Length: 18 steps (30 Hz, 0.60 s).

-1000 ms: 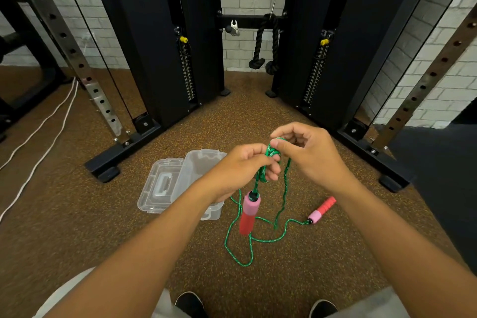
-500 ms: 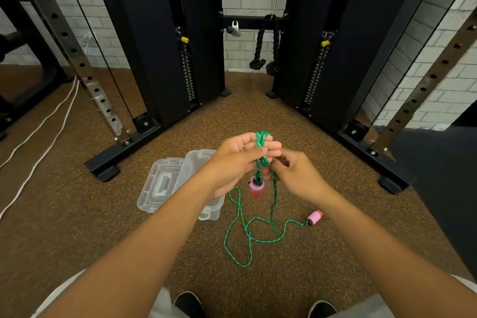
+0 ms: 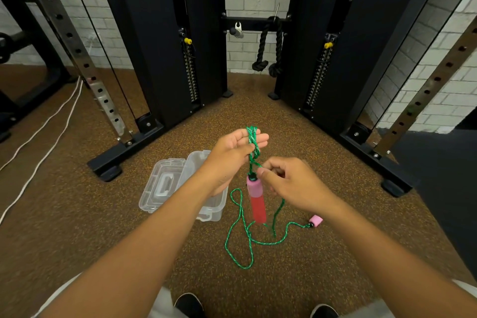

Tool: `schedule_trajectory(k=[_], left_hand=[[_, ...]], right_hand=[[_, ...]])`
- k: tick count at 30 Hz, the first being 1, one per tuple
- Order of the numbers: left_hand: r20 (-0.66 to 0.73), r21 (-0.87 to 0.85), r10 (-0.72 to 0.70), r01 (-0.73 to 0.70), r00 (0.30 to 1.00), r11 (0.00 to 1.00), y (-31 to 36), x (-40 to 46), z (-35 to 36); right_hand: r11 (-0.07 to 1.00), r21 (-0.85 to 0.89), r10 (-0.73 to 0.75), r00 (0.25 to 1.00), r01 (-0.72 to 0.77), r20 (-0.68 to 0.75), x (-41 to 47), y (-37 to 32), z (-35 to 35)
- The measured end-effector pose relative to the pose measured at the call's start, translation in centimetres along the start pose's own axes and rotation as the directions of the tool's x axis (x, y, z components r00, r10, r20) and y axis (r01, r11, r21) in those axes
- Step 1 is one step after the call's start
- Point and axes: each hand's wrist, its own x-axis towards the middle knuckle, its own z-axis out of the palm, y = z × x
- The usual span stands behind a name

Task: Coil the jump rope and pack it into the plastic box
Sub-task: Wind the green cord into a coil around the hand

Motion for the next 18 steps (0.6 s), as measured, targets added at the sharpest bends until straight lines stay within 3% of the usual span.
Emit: schedule_trajectory(k=[13,18], left_hand=[[0.035,0.060,-0.038,0.036,0.999,0.998,-0.3,-0.3,0.2],[0.079,0.076,-0.056,0.050,0.995,0.996,-0.6,-0.5,0.6]], right_hand=[[0.978,0.179,-0.076,0.980,0.109,-0.184,0.2,-0.4,-1.5],[0.984,0.109,-0.107,0.958,0.140,-0.267,0.4,-0.5,-2.3]])
